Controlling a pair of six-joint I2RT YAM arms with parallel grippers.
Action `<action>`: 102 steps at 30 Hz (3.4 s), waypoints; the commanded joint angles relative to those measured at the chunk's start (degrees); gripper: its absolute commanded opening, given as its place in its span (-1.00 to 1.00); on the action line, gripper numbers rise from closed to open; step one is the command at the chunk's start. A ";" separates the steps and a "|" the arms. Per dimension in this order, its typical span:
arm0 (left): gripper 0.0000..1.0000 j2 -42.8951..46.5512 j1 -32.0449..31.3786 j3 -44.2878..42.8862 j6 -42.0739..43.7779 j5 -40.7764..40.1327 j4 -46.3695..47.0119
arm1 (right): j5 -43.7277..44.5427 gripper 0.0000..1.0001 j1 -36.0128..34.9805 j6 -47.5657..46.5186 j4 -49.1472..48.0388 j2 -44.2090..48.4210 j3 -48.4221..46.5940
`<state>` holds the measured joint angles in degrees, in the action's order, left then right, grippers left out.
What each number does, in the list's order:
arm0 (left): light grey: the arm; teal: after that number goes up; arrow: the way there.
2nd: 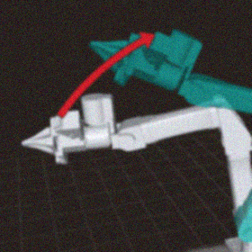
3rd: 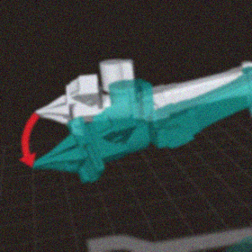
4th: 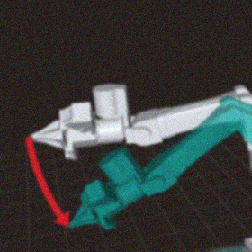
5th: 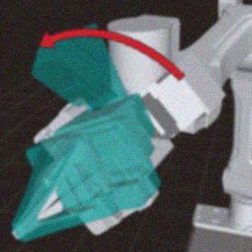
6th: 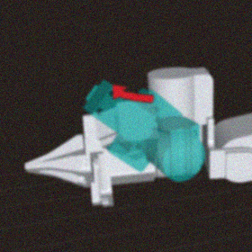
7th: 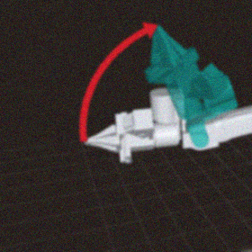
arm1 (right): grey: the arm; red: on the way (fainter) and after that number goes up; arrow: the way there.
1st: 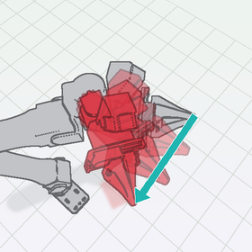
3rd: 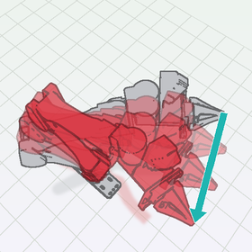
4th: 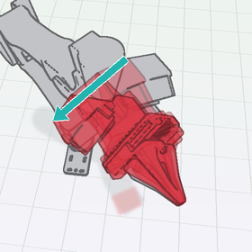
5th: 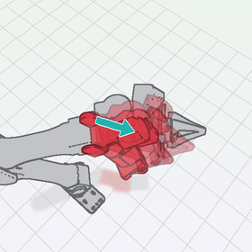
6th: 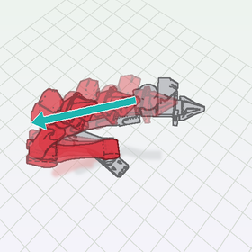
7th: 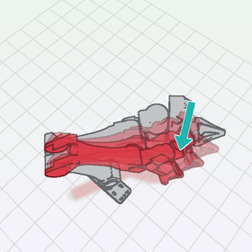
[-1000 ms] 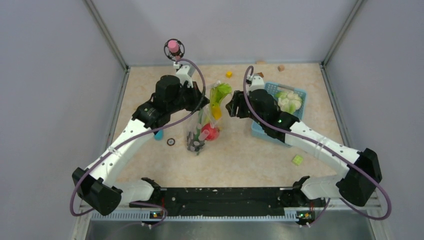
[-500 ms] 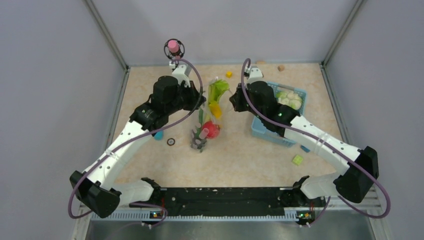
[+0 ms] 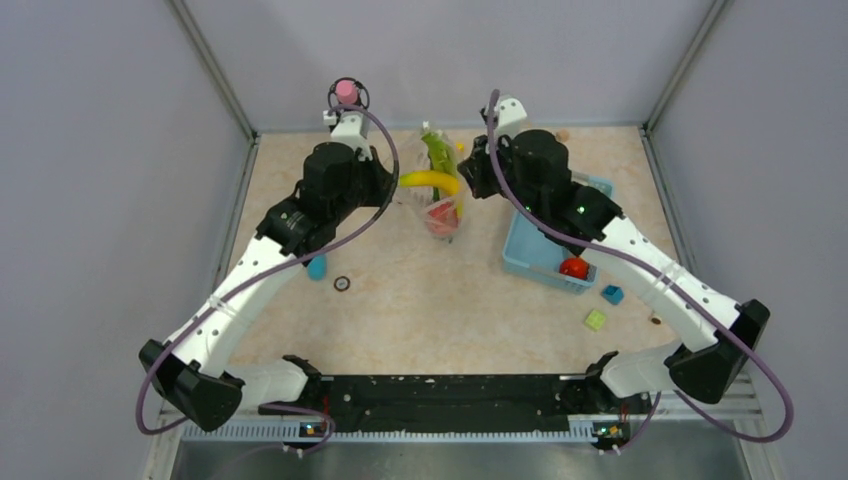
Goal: Place the food in the zip-top bag and seal the zipper
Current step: Adjust the zipper food storage bag at the center of the board, then pick up the fake vegetable from the bin.
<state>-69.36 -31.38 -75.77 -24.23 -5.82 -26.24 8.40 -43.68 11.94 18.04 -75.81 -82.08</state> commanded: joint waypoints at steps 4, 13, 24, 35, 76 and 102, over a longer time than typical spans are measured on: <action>-1.00 -7.68 0.07 -6.41 0.83 -2.42 -1.66 | 1.03 -1.00 0.44 -4.78 8.10 -8.43 -7.86; -1.00 -1.39 0.07 -5.05 3.20 -0.21 2.03 | -7.54 -1.00 0.44 -4.32 3.12 -5.71 -3.67; -1.00 0.62 0.06 -6.39 4.39 -6.65 -0.92 | -18.43 -1.00 0.44 -0.28 -4.40 -0.26 8.64; -1.00 -7.96 -0.08 1.80 2.70 12.77 6.05 | -1.08 -0.83 2.36 9.60 -4.30 2.41 26.08; -1.00 -9.80 -0.06 4.38 1.90 20.55 8.88 | 9.99 0.84 33.04 14.72 7.16 -4.74 33.92; -1.00 -9.18 -0.07 4.65 1.21 20.59 8.66 | 4.00 -0.46 32.99 14.19 4.69 -3.84 34.57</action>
<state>-80.09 -31.53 -71.48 -22.61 14.15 -20.49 13.04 -11.05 25.85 23.70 -85.95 -46.94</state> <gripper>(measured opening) 0.015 0.359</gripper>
